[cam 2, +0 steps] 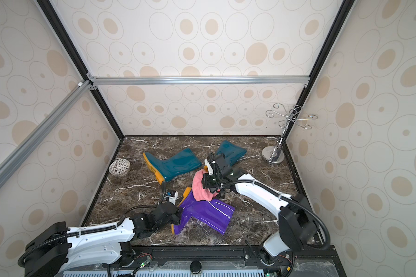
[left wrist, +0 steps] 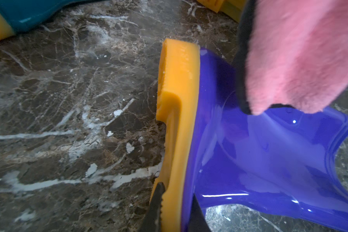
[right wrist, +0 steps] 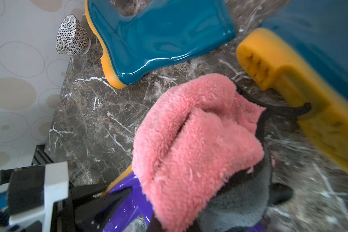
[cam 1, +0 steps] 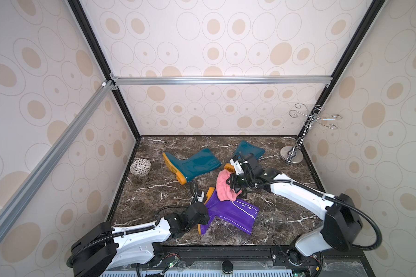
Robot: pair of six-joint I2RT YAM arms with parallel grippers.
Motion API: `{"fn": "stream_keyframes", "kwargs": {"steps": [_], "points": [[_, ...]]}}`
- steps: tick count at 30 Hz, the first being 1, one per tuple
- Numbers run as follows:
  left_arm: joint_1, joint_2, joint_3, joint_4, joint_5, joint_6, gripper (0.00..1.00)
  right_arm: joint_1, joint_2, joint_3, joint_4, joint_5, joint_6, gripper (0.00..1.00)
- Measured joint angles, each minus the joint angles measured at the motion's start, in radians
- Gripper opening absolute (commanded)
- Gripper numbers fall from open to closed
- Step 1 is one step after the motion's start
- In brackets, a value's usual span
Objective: Wipe the rubber boots with a cloth
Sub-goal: Wipe the dirt off the rubber boot, then adjust the rubber boot at the center of the board.
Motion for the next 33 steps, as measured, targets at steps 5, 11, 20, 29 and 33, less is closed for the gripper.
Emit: {"fn": "stream_keyframes", "kwargs": {"steps": [5,11,20,29,33], "points": [[0.006,-0.011,0.061,-0.137,-0.105,0.002,0.00,-0.011,-0.243,-0.059,-0.123,0.130,-0.053,0.00],[0.007,-0.010,0.267,-0.324,-0.225,0.094,0.00,-0.019,-0.383,-0.042,-0.224,0.238,-0.102,0.00],[0.007,0.036,0.575,-0.525,-0.488,0.372,0.00,-0.020,-0.529,0.033,-0.317,0.380,-0.151,0.00],[0.006,0.070,0.626,-0.549,-0.805,0.726,0.00,-0.020,-0.628,0.051,-0.350,0.487,-0.159,0.00],[-0.009,0.068,0.542,-0.375,-0.949,1.009,0.00,-0.020,-0.663,0.046,-0.367,0.519,-0.156,0.00]]}}
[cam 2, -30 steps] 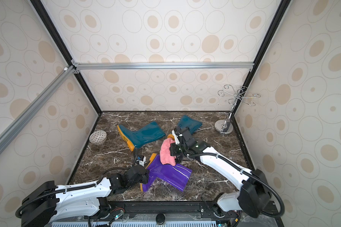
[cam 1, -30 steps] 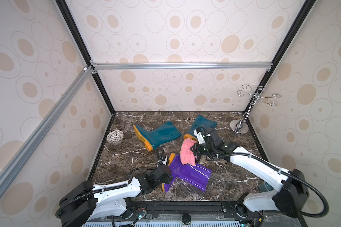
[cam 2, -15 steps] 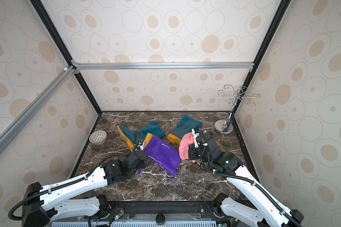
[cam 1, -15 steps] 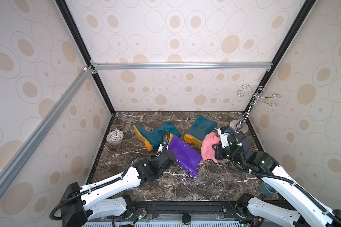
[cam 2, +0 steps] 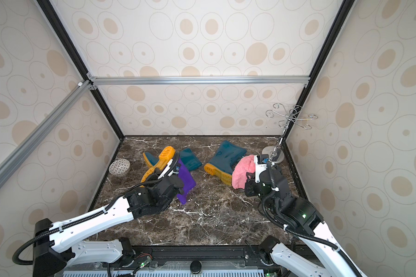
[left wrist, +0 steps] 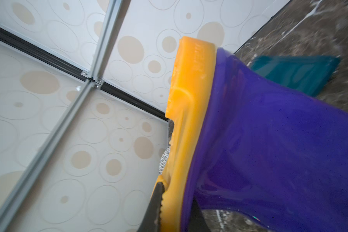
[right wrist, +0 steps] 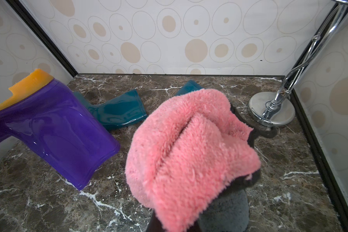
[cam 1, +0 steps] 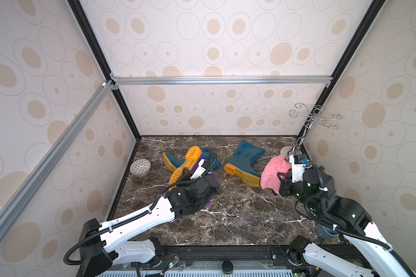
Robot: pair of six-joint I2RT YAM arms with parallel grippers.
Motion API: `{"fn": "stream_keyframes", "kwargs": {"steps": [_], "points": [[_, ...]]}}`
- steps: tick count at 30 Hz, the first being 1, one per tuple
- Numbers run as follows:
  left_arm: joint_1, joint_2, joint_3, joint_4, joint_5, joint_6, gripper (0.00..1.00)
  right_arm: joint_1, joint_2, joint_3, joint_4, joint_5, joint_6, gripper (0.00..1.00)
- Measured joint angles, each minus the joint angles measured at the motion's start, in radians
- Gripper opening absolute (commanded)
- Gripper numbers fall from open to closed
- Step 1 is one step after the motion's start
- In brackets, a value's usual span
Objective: Wipe the rubber boots with a cloth
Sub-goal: Adjust the rubber boot at the center of the board.
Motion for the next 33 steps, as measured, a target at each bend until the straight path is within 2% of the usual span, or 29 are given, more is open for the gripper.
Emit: {"fn": "stream_keyframes", "kwargs": {"steps": [5,7,10,12,14,21,24,29,33], "points": [[-0.054,-0.011,-0.146,0.358,-0.115,0.443,0.00,-0.001,-0.069,-0.036,-0.010,0.025,0.011,0.00],[-0.087,-0.005,-0.201,0.544,-0.145,0.645,0.00,-0.001,-0.091,-0.050,-0.013,0.030,0.016,0.00],[-0.120,0.023,-0.241,0.754,-0.177,0.884,0.00,-0.001,-0.108,-0.068,-0.014,0.032,0.024,0.00],[-0.137,0.054,-0.253,0.872,-0.192,1.007,0.00,-0.001,-0.120,-0.082,-0.014,0.032,0.030,0.00],[-0.148,0.076,-0.249,0.901,-0.196,1.063,0.00,-0.001,-0.131,-0.091,-0.014,0.031,0.034,0.00],[-0.191,0.135,-0.208,0.847,-0.191,1.083,0.00,-0.001,-0.162,-0.101,-0.019,0.030,0.035,0.00],[-0.230,0.196,-0.189,0.812,-0.191,1.052,0.00,-0.001,-0.169,-0.108,-0.021,0.029,0.040,0.00],[-0.309,0.357,0.035,0.470,-0.148,0.782,0.00,-0.001,-0.182,-0.108,-0.030,0.029,0.045,0.00],[-0.352,0.458,0.190,0.282,-0.086,0.606,0.00,-0.001,-0.185,-0.106,-0.049,0.023,0.045,0.00]]}}
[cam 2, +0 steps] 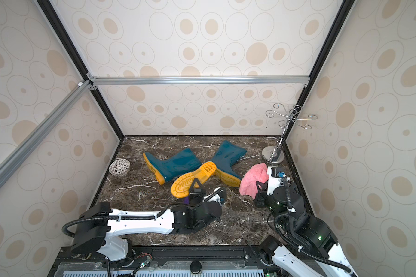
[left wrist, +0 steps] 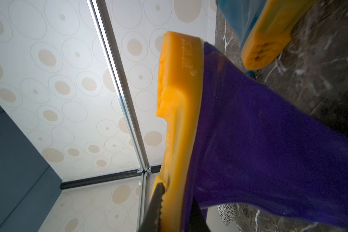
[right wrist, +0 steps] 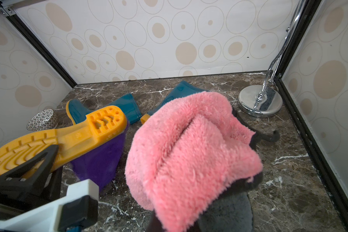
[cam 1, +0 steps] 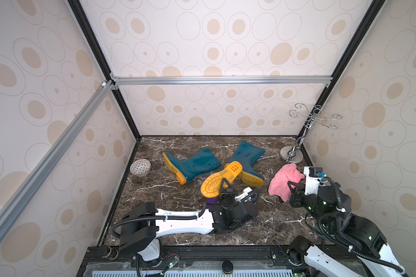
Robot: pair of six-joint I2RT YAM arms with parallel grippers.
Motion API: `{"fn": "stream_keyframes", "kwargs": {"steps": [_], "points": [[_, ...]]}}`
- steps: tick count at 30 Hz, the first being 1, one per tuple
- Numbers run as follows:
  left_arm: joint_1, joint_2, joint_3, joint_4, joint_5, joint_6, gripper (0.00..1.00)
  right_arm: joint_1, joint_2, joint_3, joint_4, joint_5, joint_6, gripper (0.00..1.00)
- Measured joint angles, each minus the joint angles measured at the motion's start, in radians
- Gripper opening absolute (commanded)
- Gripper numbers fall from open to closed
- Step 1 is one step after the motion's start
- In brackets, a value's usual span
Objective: Wipe the rubber boots with a cloth
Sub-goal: Adjust the rubber boot at the center of the board.
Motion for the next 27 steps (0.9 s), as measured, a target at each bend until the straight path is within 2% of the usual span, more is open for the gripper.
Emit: {"fn": "stream_keyframes", "kwargs": {"steps": [7,15,19,27], "points": [[-0.028,0.151,0.183,-0.266,0.063,-0.223,0.00,0.000,-0.020,0.017,-0.033,0.003,-0.006,0.00],[-0.035,0.261,0.294,-0.410,0.157,-0.393,0.00,0.000,-0.023,0.142,-0.090,0.042,-0.028,0.00],[-0.041,0.263,0.285,-0.431,0.193,-0.464,0.00,0.000,-0.011,0.188,-0.119,0.048,-0.035,0.00],[-0.054,0.272,0.142,-0.435,0.252,-0.601,0.00,0.000,0.056,0.235,-0.143,0.048,-0.045,0.00]]}}
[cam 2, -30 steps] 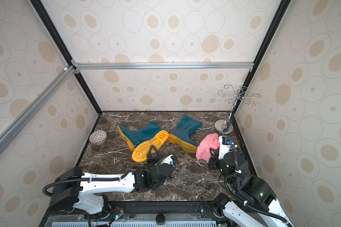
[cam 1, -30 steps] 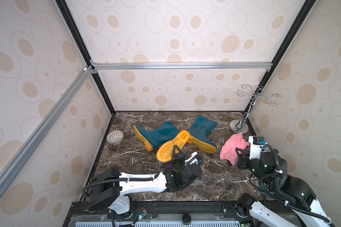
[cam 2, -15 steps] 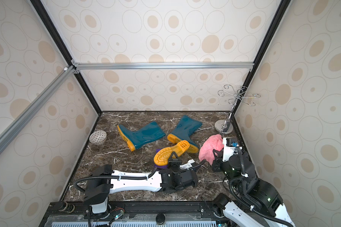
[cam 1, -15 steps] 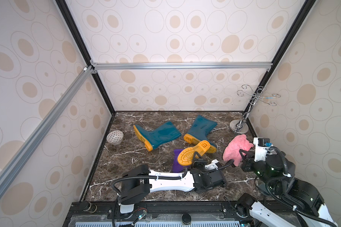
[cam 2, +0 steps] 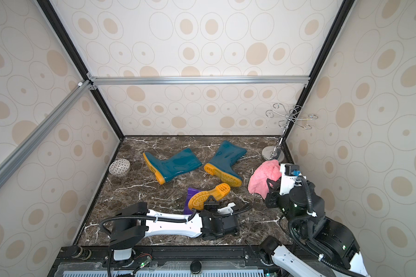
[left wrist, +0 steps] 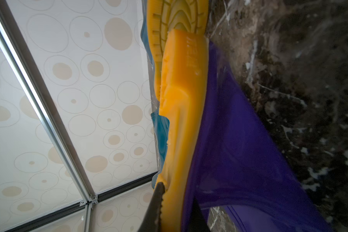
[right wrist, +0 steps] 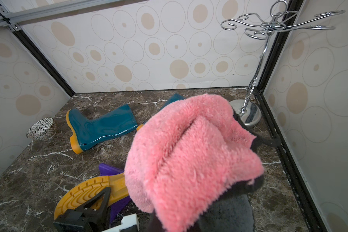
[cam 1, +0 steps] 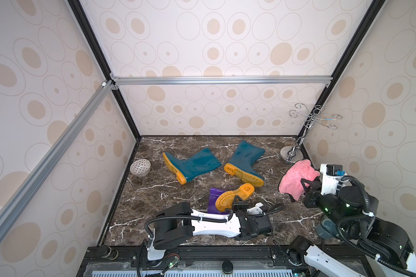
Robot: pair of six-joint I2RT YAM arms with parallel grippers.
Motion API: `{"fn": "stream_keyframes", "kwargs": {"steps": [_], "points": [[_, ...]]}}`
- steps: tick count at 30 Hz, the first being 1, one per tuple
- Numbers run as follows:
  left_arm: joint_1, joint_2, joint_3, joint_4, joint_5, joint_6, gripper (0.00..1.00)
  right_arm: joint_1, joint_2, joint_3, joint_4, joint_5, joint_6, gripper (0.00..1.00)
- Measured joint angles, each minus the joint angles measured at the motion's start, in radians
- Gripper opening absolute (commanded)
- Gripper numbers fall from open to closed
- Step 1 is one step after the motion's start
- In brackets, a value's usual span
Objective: Wipe the rubber boots with a cloth
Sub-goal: Adjust the rubber boot at the center of the board.
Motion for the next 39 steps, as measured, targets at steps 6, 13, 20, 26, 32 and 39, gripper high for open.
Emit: {"fn": "stream_keyframes", "kwargs": {"steps": [6,13,20,26,32,39], "points": [[0.013,-0.043,-0.138,0.092,-0.004,-0.026,0.00,0.000,0.026,0.003,0.002,-0.018,0.001,0.00],[0.071,-0.253,-0.360,0.257,-0.001,0.055,0.00,0.000,0.061,0.002,0.025,-0.049,0.008,0.00],[0.120,-0.391,-0.462,0.336,-0.017,0.192,0.00,0.000,0.100,0.002,0.054,-0.085,0.013,0.00],[0.124,-0.513,-0.546,0.440,-0.047,0.316,0.00,0.000,0.102,-0.011,0.088,-0.113,0.024,0.00],[0.109,-0.383,-0.430,0.356,0.006,0.249,0.00,0.000,0.100,-0.020,0.092,-0.122,0.034,0.00],[0.101,-0.138,-0.224,0.170,0.042,0.069,0.00,0.000,0.077,-0.026,0.088,-0.124,0.035,0.00]]}}
